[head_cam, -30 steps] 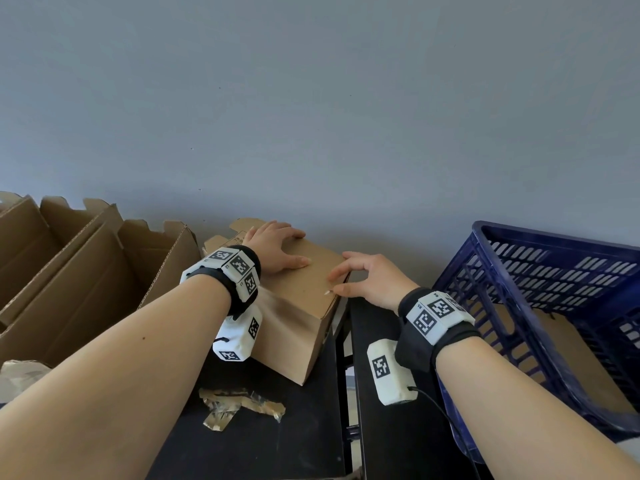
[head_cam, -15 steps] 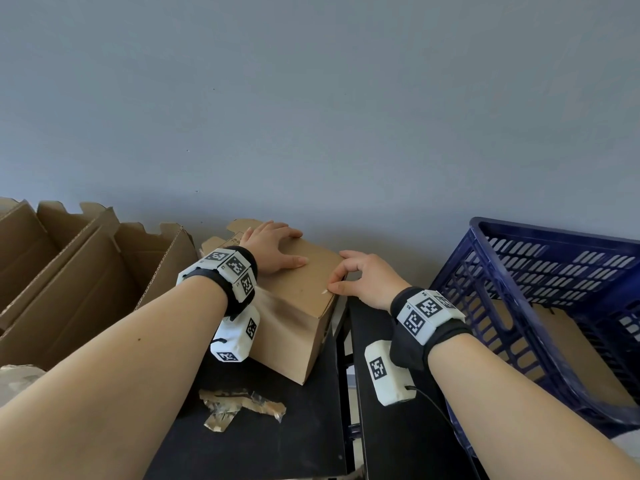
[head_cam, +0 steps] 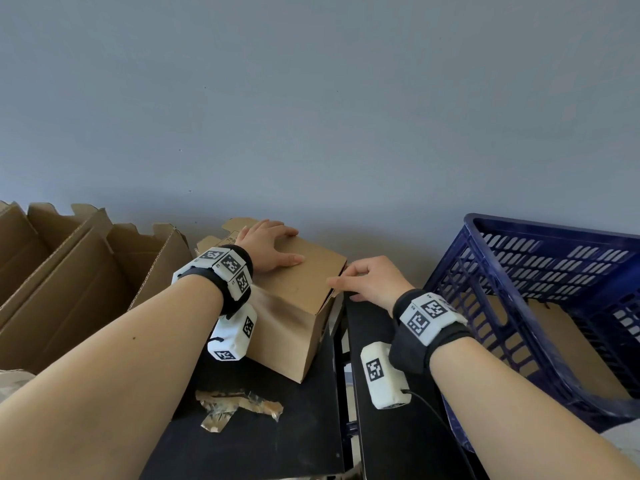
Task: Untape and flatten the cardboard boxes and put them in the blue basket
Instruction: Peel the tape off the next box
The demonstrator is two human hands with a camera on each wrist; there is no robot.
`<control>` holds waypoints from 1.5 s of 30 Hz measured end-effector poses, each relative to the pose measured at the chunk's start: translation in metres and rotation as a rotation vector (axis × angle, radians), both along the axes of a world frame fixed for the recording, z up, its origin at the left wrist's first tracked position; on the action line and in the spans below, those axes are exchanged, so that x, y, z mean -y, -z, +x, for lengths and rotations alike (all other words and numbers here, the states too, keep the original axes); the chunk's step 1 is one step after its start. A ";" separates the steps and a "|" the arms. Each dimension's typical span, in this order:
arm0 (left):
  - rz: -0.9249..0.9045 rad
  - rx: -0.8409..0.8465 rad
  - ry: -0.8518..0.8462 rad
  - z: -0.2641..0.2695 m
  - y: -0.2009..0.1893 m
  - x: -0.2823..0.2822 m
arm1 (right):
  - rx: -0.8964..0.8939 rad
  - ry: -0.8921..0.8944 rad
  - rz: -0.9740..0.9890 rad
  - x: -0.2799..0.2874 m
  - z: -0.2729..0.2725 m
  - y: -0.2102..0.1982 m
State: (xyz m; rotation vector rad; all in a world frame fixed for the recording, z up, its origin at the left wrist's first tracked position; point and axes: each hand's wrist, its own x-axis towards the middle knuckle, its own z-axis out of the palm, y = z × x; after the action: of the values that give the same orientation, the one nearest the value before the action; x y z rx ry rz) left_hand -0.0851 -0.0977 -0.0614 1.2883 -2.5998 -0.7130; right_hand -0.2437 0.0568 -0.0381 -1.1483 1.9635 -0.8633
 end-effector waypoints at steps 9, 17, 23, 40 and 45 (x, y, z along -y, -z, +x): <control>0.017 0.017 -0.012 0.001 -0.004 -0.003 | 0.424 0.198 -0.032 -0.003 0.005 -0.006; 0.161 -0.239 -0.124 -0.001 -0.029 -0.010 | 0.612 0.363 -0.253 0.009 0.002 -0.022; 0.460 -0.521 0.037 -0.013 -0.071 -0.026 | 0.659 0.323 -0.373 0.029 0.008 -0.058; 0.461 -0.464 0.031 0.012 -0.065 -0.026 | 0.633 0.266 -0.287 0.054 0.036 -0.049; 0.480 -0.454 0.033 0.016 -0.063 -0.023 | 0.662 0.249 -0.224 0.056 0.032 -0.047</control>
State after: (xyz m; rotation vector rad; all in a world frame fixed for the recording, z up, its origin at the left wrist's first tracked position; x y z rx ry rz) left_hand -0.0692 -0.0745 0.0013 1.0213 -2.1534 -1.5036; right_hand -0.2117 0.0004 0.0089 -0.6125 1.4905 -1.4114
